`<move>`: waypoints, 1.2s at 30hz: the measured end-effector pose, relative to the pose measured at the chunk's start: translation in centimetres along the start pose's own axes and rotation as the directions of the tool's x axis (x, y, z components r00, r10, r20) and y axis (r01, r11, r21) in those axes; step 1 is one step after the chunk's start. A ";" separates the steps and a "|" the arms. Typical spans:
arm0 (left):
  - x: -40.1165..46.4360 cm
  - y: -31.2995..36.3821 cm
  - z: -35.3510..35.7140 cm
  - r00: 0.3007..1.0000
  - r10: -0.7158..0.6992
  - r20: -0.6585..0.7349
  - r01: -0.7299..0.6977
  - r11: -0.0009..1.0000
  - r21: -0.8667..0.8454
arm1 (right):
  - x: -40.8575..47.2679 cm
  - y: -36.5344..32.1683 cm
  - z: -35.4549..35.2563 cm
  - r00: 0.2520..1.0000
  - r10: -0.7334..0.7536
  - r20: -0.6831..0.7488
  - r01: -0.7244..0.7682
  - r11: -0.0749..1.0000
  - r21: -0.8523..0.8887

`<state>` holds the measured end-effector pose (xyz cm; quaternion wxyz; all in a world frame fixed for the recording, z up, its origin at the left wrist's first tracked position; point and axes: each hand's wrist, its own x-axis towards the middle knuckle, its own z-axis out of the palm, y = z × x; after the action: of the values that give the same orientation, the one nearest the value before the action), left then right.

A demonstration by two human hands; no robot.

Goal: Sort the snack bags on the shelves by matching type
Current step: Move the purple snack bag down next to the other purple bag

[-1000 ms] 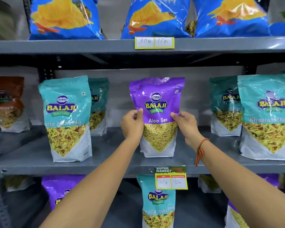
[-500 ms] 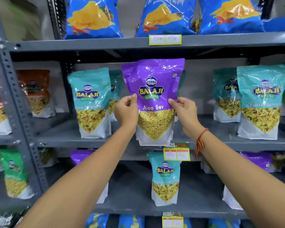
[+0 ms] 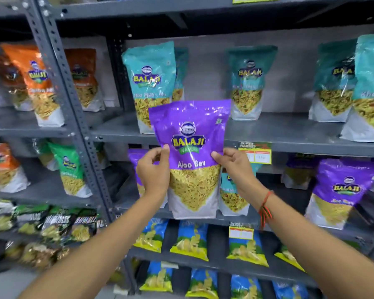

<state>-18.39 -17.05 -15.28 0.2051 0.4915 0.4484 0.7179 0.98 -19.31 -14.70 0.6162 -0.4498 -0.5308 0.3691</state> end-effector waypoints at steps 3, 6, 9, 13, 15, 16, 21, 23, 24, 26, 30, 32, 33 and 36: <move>-1.6 -5.0 -0.8 0.998 -0.062 0.004 0.061 0.990 0.127 | -0.1 4.7 0.4 0.998 0.066 0.000 -0.066 0.996 -0.065; -2.3 -9.6 -0.3 0.993 -0.112 0.026 0.101 0.961 0.259 | 1.1 9.8 0.4 0.991 0.133 0.007 -0.130 0.975 -0.180; -2.3 -13.3 1.1 0.984 -0.167 0.064 0.130 0.913 0.386 | 3.0 14.3 0.3 0.979 0.201 -0.014 -0.198 0.944 -0.265; -1.1 -17.8 3.7 0.965 -0.255 0.056 0.209 0.883 0.421 | 6.2 19.5 0.7 0.961 0.246 -0.127 -0.274 0.910 -0.310; -0.6 -19.5 4.9 0.952 -0.304 0.041 0.262 0.875 0.407 | 7.9 21.5 1.2 0.939 0.292 -0.182 -0.337 0.888 -0.312; -0.3 -20.2 5.4 0.948 -0.316 0.034 0.278 0.875 0.396 | 8.7 22.2 1.4 0.927 0.309 -0.211 -0.362 0.882 -0.301; 0.6 -22.9 6.8 0.940 -0.342 0.002 0.316 0.870 0.377 | 10.5 24.4 2.7 0.907 0.302 -0.294 -0.385 0.877 -0.286; 0.7 -23.6 6.8 0.942 -0.336 0.007 0.307 0.870 0.386 | 10.5 25.0 3.0 0.902 0.308 -0.301 -0.387 0.887 -0.251; 0.8 -23.7 6.8 0.941 -0.339 0.010 0.309 0.868 0.389 | 10.4 25.1 3.2 0.898 0.316 -0.305 -0.393 0.889 -0.236; 0.9 -23.8 6.7 0.929 -0.370 0.005 0.337 0.851 0.402 | 10.4 25.2 3.4 0.895 0.326 -0.304 -0.399 0.891 -0.217; 0.8 -22.8 6.6 0.887 -0.462 0.016 0.437 0.850 0.295 | 10.1 25.0 3.4 0.903 0.321 -0.286 -0.383 0.903 -0.195; 0.4 -22.0 6.3 0.878 -0.478 0.006 0.463 0.853 0.241 | 9.4 24.2 3.3 0.904 0.337 -0.263 -0.382 0.914 -0.141; 0.0 -21.5 6.1 0.883 -0.470 -0.005 0.458 0.858 0.231 | 8.9 23.8 3.2 0.900 0.354 -0.255 -0.391 0.914 -0.111; -0.9 -19.8 6.1 0.908 -0.419 -0.004 0.410 0.886 0.215 | 7.1 22.3 2.6 0.877 0.400 -0.265 -0.431 0.900 -0.070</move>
<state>-15.50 -4.90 -31.79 0.3096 0.4185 0.6122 0.5952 0.10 -5.04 -33.42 0.5532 -0.6334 -0.3640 0.4004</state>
